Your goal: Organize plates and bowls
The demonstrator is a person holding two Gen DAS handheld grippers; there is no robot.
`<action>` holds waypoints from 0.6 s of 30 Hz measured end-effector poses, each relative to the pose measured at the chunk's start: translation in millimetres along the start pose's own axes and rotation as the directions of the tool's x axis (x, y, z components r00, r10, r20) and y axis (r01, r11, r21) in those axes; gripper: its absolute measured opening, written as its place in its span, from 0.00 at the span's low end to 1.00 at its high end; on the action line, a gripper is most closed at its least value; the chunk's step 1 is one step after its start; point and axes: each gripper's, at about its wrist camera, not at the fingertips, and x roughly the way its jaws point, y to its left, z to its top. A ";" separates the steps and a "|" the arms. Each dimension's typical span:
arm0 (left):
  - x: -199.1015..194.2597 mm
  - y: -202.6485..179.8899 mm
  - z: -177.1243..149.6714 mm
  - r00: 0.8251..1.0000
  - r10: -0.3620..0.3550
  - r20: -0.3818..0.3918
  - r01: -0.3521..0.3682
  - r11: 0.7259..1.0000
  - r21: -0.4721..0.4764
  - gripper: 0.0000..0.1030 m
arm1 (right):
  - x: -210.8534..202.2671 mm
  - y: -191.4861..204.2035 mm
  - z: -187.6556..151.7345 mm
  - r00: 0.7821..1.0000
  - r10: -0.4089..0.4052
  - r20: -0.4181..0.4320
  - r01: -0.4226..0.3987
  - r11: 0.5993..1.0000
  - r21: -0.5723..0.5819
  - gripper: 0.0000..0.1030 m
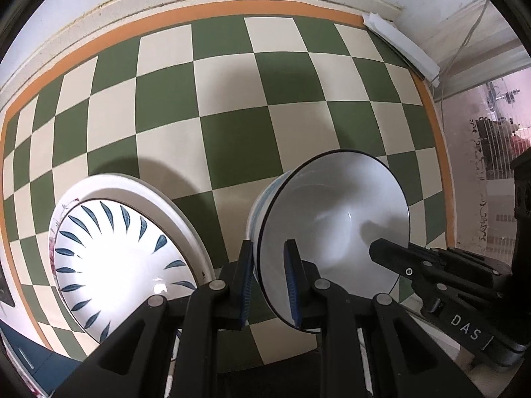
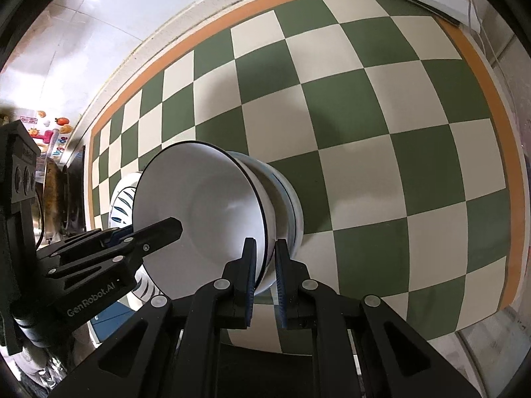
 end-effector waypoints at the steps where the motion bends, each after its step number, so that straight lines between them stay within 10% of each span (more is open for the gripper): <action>1: 0.2 -0.4 0.7 1.000 0.002 -0.001 -0.002 1.000 0.001 0.16 | 1.1 -0.1 0.5 1.000 0.000 -0.002 0.000 1.000 0.001 0.12; 18: -5.1 1.0 -8.5 1.000 0.010 -0.012 -0.011 1.000 -0.019 0.16 | -4.4 -4.5 2.6 1.000 0.012 0.005 -0.013 0.999 0.052 0.17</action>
